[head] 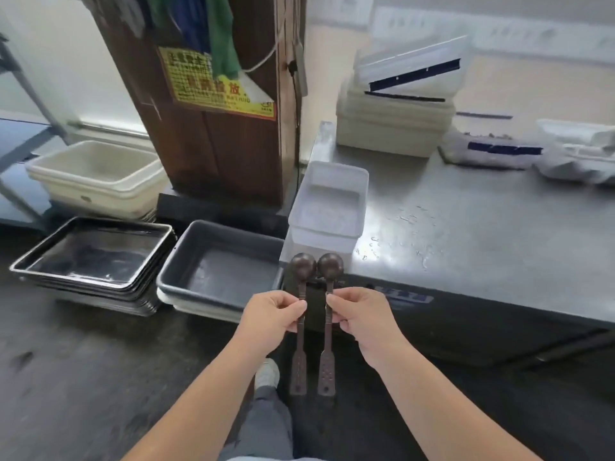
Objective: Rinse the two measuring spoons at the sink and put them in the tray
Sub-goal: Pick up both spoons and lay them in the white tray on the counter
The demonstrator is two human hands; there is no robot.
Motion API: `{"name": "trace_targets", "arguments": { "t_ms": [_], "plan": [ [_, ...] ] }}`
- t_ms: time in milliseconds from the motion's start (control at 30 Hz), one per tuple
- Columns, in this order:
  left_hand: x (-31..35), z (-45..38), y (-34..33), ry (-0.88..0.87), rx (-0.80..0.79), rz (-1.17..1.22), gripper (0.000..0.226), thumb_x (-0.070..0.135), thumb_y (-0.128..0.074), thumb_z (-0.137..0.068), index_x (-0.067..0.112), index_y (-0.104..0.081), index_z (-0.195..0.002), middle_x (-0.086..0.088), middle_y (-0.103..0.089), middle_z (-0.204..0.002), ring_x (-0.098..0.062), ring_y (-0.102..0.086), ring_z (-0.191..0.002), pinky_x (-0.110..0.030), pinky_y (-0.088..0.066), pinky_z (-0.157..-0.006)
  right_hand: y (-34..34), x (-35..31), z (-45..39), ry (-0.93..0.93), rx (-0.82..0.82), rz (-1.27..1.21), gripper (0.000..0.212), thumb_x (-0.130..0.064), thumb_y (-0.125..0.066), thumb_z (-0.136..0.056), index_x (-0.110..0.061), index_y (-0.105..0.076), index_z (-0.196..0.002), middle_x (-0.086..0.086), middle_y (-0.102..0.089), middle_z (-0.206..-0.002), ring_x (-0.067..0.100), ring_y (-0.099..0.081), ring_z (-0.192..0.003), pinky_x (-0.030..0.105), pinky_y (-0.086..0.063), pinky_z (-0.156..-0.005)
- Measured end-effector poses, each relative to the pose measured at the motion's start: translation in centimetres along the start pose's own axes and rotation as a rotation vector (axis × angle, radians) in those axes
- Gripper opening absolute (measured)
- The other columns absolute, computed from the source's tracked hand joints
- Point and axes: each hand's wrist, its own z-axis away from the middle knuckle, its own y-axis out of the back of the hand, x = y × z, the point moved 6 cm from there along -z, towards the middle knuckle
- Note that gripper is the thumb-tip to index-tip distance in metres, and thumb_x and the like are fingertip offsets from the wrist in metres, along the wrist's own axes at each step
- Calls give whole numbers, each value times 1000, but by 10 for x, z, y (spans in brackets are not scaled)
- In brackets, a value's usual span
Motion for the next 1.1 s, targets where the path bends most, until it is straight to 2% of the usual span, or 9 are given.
{"name": "trace_targets", "arguments": {
  "t_ms": [100, 233, 333, 567, 733, 800, 900, 967, 1100],
  "plan": [
    [23, -63, -6, 2, -25, -68, 15, 31, -69, -86, 25, -73, -72, 12, -70, -60, 0, -63, -50, -16, -44, -51, 11, -18, -53, -12, 78, -15, 10, -21, -71, -88, -23, -76, -79, -8, -74, -67, 7, -69, -63, 27, -51, -70],
    [63, -154, -4, -27, -60, -125, 13, 29, -69, -87, 24, -72, -76, 5, -73, -75, -11, -69, -73, -16, -45, -59, 22, -44, -129, -47, 197, -79, 12, -17, -71, -88, -21, -77, -78, -6, -74, -68, 12, -67, -71, 23, -55, -66],
    [95, -216, -1, -45, -96, -155, 10, 27, -71, -86, 22, -73, -77, 6, -74, -72, -9, -70, -68, -21, -50, -65, 27, -63, -178, -83, 266, -102, 12, -14, -70, -88, -19, -77, -80, -1, -74, -75, 14, -66, -72, 24, -55, -65],
    [111, -335, -25, 41, -192, -182, 5, 18, -71, -85, 21, -73, -81, -1, -75, -76, -13, -69, -68, -23, -55, -60, 29, -94, -287, -153, 310, -164, 26, -4, -58, -91, -17, -73, -74, -5, -73, -60, 11, -69, -60, 21, -54, -56],
    [96, -389, -53, 101, -222, -191, 11, 10, -66, -84, 20, -72, -84, -4, -75, -85, -22, -73, -83, -40, -61, -78, 17, -85, -346, -245, 307, -71, 20, -5, -56, -78, -13, -74, -75, 10, -77, -79, 32, -72, -82, 46, -61, -76],
    [88, -403, -63, 101, -210, -248, 13, 9, -63, -85, 20, -69, -81, -6, -74, -85, -24, -71, -83, -42, -59, -79, 13, -76, -362, -273, 283, 59, 18, -9, -58, -72, -13, -75, -79, 11, -76, -85, 32, -71, -85, 47, -59, -80],
    [81, -414, -73, 72, -187, -454, 6, 17, -60, -84, 17, -63, -79, -3, -68, -78, -23, -64, -76, -35, -55, -66, 12, -57, -376, -328, 256, 311, 18, -3, -50, -80, -6, -67, -81, 10, -69, -83, 25, -64, -73, 34, -56, -63],
    [73, -419, -80, 83, -191, -545, 8, 19, -58, -83, 15, -57, -76, -2, -62, -74, -21, -57, -69, -30, -46, -57, 12, -48, -381, -351, 257, 430, 19, 1, -43, -81, -9, -58, -74, 8, -60, -78, 18, -50, -59, 25, -40, -48],
    [55, -424, -85, 150, -180, -608, 7, 14, -52, -81, 13, -57, -77, -4, -61, -74, -18, -51, -63, -29, -44, -55, 11, -39, -389, -345, 274, 509, 20, 0, -42, -83, -13, -57, -79, 7, -61, -86, 15, -48, -61, 24, -33, -45]
  ]
}}
